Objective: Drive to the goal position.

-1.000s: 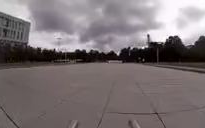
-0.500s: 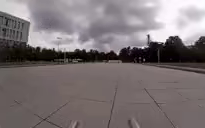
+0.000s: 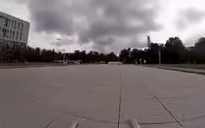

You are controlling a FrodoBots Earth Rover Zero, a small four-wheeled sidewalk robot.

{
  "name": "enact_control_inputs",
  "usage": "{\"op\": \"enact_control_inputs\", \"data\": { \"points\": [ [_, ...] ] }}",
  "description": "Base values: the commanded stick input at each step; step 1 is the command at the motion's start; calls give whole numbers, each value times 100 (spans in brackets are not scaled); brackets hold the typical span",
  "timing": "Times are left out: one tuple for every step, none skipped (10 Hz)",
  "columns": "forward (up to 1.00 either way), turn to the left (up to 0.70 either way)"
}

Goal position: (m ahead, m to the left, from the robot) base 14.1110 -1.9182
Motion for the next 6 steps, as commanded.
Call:
{"op": "enact_control_inputs", "data": {
  "points": [
    [100,0],
    [100,0],
    [100,0],
    [100,0],
    [100,0],
    [100,0]
  ]
}}
